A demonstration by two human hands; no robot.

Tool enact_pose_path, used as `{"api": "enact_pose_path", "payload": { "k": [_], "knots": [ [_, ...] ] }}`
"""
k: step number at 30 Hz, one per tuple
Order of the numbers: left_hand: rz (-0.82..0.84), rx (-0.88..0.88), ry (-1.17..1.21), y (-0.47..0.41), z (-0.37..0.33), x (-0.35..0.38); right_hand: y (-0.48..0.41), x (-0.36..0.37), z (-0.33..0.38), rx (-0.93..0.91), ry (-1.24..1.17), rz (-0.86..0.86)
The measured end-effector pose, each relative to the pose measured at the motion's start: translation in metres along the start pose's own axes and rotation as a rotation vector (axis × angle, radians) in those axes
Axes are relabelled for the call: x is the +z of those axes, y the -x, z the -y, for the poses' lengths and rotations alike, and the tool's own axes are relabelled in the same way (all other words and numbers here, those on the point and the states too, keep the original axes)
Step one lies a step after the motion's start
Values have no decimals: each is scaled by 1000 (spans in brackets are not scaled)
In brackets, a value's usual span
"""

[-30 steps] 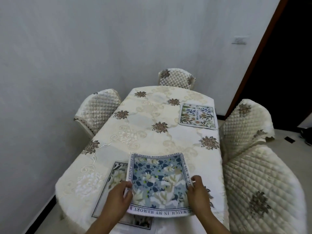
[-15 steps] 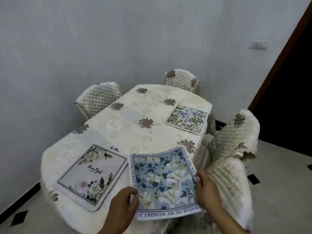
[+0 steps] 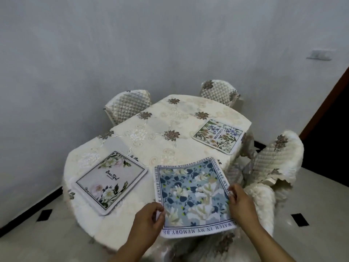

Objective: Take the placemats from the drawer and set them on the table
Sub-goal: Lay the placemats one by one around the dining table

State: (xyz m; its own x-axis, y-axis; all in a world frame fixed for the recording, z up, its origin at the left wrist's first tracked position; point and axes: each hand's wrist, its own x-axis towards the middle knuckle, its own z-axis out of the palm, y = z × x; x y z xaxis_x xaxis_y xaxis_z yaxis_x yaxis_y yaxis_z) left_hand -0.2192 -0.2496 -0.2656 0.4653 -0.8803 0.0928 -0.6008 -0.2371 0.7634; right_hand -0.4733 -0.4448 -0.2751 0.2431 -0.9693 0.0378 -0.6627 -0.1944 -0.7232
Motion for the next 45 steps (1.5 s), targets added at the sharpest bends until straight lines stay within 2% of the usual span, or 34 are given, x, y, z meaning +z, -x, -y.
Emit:
{"api": "enact_pose_path", "payload": {
  "k": [5, 10, 17, 28, 32, 40, 43, 45],
  "knots": [
    [-99, -47, -78, 0, -30, 49, -62, -18, -33, -146, 29, 135],
    [-276, -246, -78, 9, -70, 102, -113, -46, -52, -296, 51, 256],
    [-378, -322, -118, 3, -85, 134, -154, -50, -42, -370, 61, 386],
    [-363, -363, -106, -50, -37, 155, -214, 1, -29, -359, 160, 417],
    [-328, -419, -116, -66, -24, 169, -238, 30, -34, -355, 192, 506],
    [-410, -639, -194, -102, -8, 194, -299, 104, -44, -445, 172, 663],
    [-414, -808, -223, -112, -2, 209, -314, 123, -63, -501, 262, 781],
    [-395, -945, -262, -114, -1, 219, -321, 129, -78, -615, 288, 800]
  ]
}}
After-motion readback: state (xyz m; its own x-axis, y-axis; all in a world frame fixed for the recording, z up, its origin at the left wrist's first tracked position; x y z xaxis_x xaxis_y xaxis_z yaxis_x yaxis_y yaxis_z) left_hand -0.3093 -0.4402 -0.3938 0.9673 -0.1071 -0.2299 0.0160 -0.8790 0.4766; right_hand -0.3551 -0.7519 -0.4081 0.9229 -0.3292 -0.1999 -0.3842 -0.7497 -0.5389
